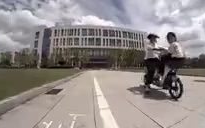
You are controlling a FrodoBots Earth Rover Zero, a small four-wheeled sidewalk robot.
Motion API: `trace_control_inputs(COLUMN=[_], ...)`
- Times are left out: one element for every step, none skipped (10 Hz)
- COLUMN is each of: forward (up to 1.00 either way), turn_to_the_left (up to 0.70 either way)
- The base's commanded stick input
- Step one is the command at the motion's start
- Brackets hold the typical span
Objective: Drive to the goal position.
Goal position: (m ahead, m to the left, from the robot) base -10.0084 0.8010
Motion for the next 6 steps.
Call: trace_control_inputs(forward=[0.70,0.70,0.70,0.70,0.70,0.70], turn_to_the_left=[0.35,0.10,0.04,0.01,0.00,0.00])
